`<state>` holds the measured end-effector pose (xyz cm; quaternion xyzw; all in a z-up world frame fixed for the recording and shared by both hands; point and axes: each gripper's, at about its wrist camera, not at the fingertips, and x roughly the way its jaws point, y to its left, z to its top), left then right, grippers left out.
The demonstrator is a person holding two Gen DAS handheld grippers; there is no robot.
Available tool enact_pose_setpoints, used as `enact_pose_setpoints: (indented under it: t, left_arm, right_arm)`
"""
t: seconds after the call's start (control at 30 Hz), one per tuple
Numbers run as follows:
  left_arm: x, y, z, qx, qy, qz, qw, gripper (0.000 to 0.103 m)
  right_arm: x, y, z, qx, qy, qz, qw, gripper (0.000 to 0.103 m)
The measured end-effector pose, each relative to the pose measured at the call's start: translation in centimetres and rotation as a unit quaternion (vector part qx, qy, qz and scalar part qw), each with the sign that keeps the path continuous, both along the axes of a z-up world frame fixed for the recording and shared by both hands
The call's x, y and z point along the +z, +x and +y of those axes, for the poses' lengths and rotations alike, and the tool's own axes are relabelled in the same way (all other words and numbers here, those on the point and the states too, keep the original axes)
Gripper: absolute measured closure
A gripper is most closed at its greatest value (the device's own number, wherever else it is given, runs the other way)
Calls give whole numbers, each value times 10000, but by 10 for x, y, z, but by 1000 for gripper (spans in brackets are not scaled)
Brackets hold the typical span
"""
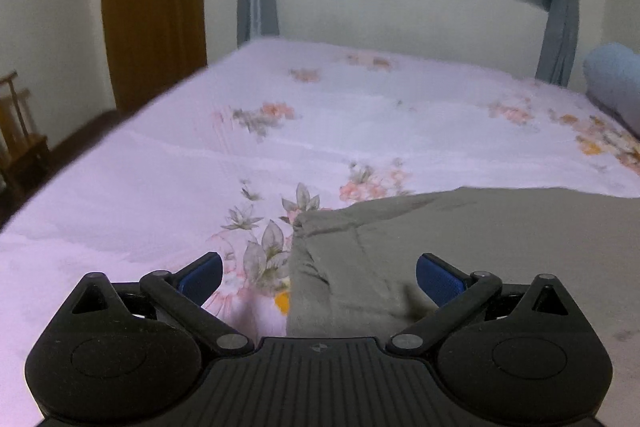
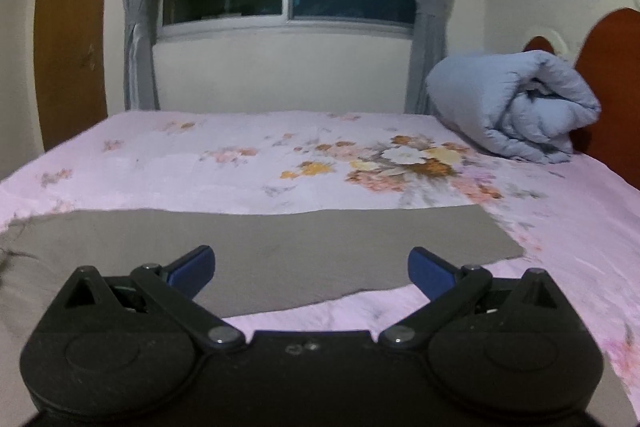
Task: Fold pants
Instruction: 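Lower the left tool to the waistband and close it on the fabric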
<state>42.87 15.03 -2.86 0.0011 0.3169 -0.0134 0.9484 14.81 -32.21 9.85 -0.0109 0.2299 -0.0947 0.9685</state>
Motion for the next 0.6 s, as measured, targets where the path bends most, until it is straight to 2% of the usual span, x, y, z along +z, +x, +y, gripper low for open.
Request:
enact_pose_setpoints:
  t: [0.1, 0.13, 0.17, 0.23, 0.37, 0.53, 0.6]
  left_arm:
    - [-26, 38, 3, -64, -128, 345, 9993, 1]
    - [-34, 49, 5, -93, -195, 457, 9987, 3]
    - [-42, 58, 6, -120, -250, 572, 9980, 12]
    - [-53, 73, 12, -228, -565, 707, 9956, 13]
    - [-64, 92, 14, -478, -836, 905, 9912, 13]
    - [-66, 96, 11, -618, -897, 999, 9890, 15]
    - [-62, 92, 11, -688, -993, 976, 9879, 39]
  right_arm:
    - [-11, 30, 2, 52, -44, 99, 9999, 6]
    - [-13, 40, 3, 61, -50, 114, 9999, 6]
    - [-16, 49, 3, 64, -54, 123, 9999, 6]
    - [-19, 61, 4, 76, -44, 115, 9999, 6]
    - [-26, 72, 6, 142, -28, 111, 9998, 6]
    - [-35, 72, 6, 150, 92, 151, 9997, 6]
    - [-38, 70, 6, 124, 135, 189, 9997, 6]
